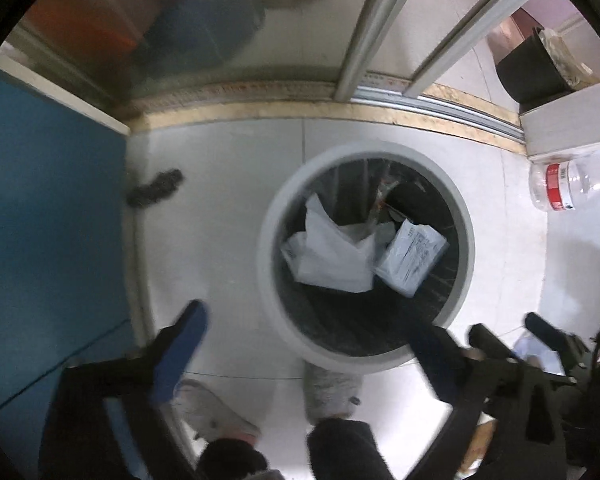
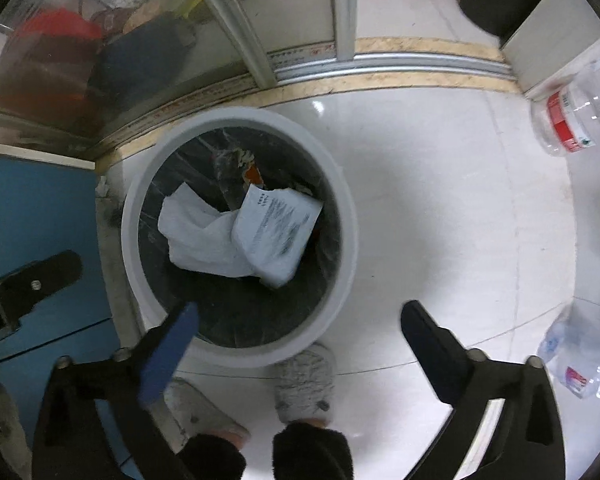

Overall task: Collect trash
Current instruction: 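Pull both tools back from the bin toward the counter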

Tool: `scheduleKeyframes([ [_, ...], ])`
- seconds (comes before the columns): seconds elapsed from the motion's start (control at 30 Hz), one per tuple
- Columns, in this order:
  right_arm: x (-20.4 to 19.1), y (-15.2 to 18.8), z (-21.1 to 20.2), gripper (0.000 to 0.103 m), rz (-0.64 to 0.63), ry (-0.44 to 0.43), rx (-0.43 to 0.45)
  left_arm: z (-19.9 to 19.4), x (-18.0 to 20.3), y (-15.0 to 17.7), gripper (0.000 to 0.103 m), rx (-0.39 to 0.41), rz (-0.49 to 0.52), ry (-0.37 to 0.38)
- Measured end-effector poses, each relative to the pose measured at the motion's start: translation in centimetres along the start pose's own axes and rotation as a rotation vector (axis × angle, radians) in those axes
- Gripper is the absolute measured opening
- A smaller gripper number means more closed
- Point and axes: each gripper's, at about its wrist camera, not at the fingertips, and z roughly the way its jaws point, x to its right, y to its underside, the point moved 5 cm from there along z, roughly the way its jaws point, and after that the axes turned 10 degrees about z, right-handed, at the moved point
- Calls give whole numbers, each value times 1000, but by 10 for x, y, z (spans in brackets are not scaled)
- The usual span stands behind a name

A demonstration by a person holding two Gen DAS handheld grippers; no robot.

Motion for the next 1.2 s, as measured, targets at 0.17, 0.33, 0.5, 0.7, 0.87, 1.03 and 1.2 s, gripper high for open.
scheduleKeyframes([
  [0.17, -1, 9, -50, 103, 0, 37, 54, -46, -3, 9, 103, 73, 36, -92],
  [0.33, -4, 25, -113, 103, 15, 40, 86, -109, -2, 27, 103, 121, 62, -159],
  [0.5, -2, 44, -191, 103, 21, 44, 114, -174, 4, 46, 103, 143, 40, -157],
  [0.7, 0, 73, -306, 103, 2, 33, 171, -267, 16, 74, 103, 186, 9, -123],
  [0.87, -1, 95, -399, 103, -18, 12, 218, -344, 27, 93, 103, 231, 9, -111],
  [1.03, -4, 113, -484, 103, -46, 7, 283, -421, 37, 113, 103, 281, 19, -89],
  [1.2, -6, 128, -543, 103, -74, -21, 320, -468, 44, 128, 103, 323, 17, -87],
])
